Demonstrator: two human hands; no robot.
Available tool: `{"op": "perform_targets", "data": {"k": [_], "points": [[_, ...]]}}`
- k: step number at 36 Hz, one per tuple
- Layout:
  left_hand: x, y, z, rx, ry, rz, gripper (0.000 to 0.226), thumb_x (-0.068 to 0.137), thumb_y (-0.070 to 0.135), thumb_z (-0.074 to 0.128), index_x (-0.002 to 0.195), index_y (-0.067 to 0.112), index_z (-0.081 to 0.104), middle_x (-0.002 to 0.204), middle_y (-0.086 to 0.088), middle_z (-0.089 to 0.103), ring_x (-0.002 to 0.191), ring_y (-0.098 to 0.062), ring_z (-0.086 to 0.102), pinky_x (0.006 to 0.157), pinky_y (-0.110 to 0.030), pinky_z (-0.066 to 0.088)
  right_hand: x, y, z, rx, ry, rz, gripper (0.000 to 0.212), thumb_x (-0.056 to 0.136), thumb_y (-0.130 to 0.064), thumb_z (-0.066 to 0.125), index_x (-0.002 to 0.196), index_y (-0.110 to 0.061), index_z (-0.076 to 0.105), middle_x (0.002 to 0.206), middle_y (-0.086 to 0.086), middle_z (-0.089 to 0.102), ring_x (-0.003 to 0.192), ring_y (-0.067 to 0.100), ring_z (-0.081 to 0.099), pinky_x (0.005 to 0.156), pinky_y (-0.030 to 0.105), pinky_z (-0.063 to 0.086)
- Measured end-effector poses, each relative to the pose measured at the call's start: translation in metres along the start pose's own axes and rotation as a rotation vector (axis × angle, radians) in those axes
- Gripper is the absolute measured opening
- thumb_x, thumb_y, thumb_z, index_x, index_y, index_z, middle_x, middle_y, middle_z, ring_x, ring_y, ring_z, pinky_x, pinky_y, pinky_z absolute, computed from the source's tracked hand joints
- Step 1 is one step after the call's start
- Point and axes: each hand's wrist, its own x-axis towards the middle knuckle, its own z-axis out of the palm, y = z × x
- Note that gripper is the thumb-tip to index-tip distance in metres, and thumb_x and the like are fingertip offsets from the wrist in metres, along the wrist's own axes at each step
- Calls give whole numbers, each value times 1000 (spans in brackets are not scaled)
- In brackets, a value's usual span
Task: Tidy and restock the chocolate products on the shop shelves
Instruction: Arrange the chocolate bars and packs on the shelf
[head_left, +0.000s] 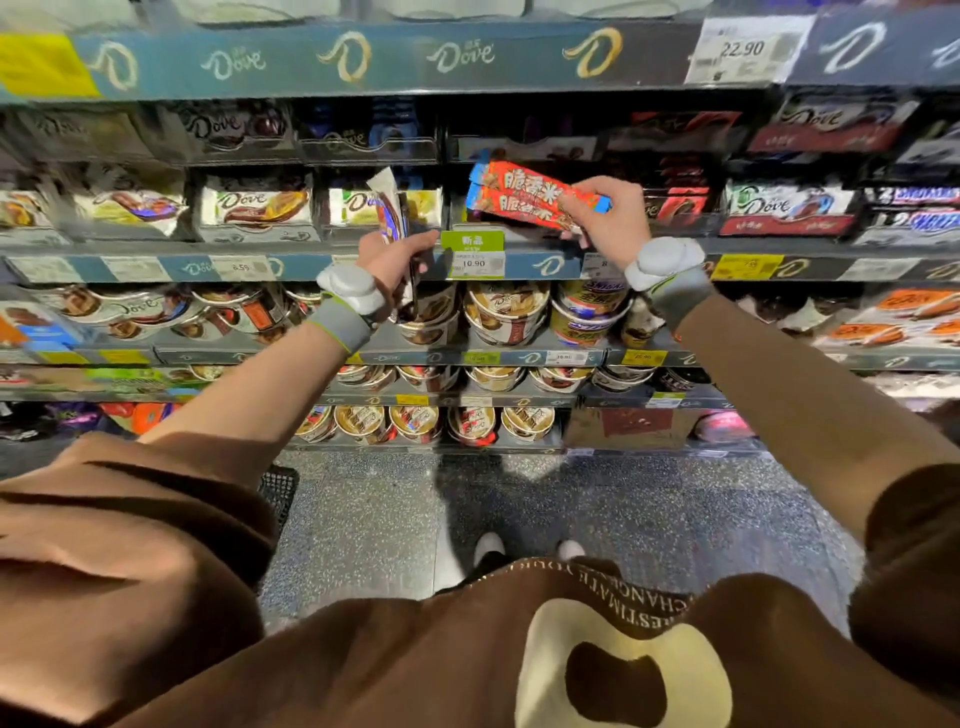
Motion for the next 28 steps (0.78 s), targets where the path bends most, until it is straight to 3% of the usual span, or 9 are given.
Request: {"op": "perform_targets", "data": {"k": [2, 4, 7, 11, 13, 16, 18, 24, 28], "points": [[-2, 3, 4, -23, -30, -6, 24, 74, 18, 80, 81, 3, 63, 73, -9, 70, 54, -16, 64, 58, -27, 53, -4, 3, -2, 27, -14, 26, 25, 93, -18, 60, 111, -1, 63, 85, 5, 62, 44, -2, 58, 40, 12, 41], [-8, 12, 12, -30, -50, -19, 23, 76, 16, 79, 77, 4, 59, 64, -3, 70, 49, -12, 64, 54, -24, 53, -9, 7, -9, 6, 17, 25, 22, 93, -18, 59, 108, -3, 65, 91, 4, 61, 55, -1, 58, 45, 9, 42], [-12, 20, 25, -72, -78, -7, 25, 78, 12, 77, 83, -3, 57, 74, -9, 70, 49, -12, 64, 52, -24, 56, -17, 9, -23, -23, 17, 12, 16, 96, -16, 54, 104, -8, 65, 90, -3, 59, 67, -8, 58, 57, 6, 42], [-19, 25, 43, -90, -115, -8, 31, 76, 11, 78, 92, -6, 57, 72, -10, 72, 53, -16, 67, 65, -35, 60, -24, 16, -41, 26, -2, 123, 19, 98, -17, 50, 109, -6, 62, 65, -7, 51, 38, -2, 50, 40, 12, 38], [-32, 28, 67, -87, -151, 3, 33, 77, 8, 77, 97, -7, 55, 64, -7, 72, 52, -16, 68, 53, -29, 58, -33, 23, -63, 18, 1, 118, 21, 98, -17, 49, 109, -4, 61, 59, -10, 51, 32, 1, 45, 36, 13, 35], [-52, 30, 101, -44, -236, 23, 13, 79, 5, 73, 85, 1, 62, 63, -4, 72, 53, -14, 69, 44, -21, 51, -46, 34, -90, 49, 33, 132, 9, 98, -18, 50, 91, -18, 57, 70, -6, 46, 30, 2, 43, 33, 13, 33], [-63, 26, 124, -19, -260, 23, 9, 81, 4, 71, 83, 4, 63, 63, -2, 72, 53, -13, 69, 45, -21, 52, -55, 45, -110, 77, 50, 132, 14, 97, -18, 52, 85, -24, 53, 70, -1, 47, 30, 2, 42, 32, 14, 32], [-99, 19, 194, 27, -288, 27, 9, 79, 2, 70, 80, 5, 62, 55, 1, 68, 44, -9, 63, 44, -21, 48, -83, 77, -174, 103, 27, 136, 7, 96, -18, 53, 98, -11, 50, 89, 3, 50, 36, 0, 49, 34, 12, 34], [-131, 8, 257, 32, -333, 29, 9, 81, -2, 68, 78, 5, 62, 56, 1, 69, 47, -10, 66, 52, -24, 55, -108, 111, -233, 56, 62, 132, 8, 96, -14, 53, 89, -14, 51, 85, -2, 50, 43, -5, 50, 39, 9, 36]]}}
